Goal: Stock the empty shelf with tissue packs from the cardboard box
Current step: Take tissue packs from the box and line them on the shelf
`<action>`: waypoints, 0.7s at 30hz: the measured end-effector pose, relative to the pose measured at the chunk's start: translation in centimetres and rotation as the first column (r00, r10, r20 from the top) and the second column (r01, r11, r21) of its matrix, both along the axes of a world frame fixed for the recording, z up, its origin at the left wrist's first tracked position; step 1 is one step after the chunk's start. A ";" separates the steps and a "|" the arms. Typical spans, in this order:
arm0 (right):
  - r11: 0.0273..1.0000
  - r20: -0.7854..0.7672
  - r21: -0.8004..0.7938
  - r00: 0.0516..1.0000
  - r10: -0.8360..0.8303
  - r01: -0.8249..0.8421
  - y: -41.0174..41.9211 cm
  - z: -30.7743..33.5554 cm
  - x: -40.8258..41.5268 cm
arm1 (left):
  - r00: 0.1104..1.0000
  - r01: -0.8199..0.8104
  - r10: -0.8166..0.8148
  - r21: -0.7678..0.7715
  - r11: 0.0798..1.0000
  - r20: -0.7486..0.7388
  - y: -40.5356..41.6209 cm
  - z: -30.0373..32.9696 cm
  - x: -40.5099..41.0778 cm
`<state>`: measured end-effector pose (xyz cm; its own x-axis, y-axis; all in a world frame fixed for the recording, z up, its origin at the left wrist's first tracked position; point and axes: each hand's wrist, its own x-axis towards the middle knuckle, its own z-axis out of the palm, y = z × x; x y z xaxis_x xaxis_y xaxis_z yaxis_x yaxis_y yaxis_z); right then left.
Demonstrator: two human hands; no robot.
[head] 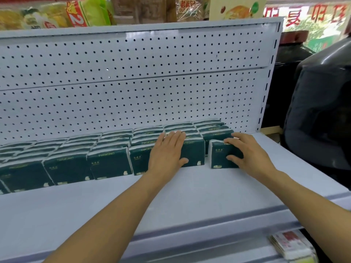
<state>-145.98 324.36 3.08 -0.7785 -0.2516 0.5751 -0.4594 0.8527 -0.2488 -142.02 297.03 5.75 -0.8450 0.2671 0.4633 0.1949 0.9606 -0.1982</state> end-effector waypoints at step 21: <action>0.986 -0.013 0.154 0.998 -0.068 0.069 -3.7 0.4 -1.8 | 0.998 -0.027 0.027 0.013 1.000 -0.053 -2.0 -1.3 -0.2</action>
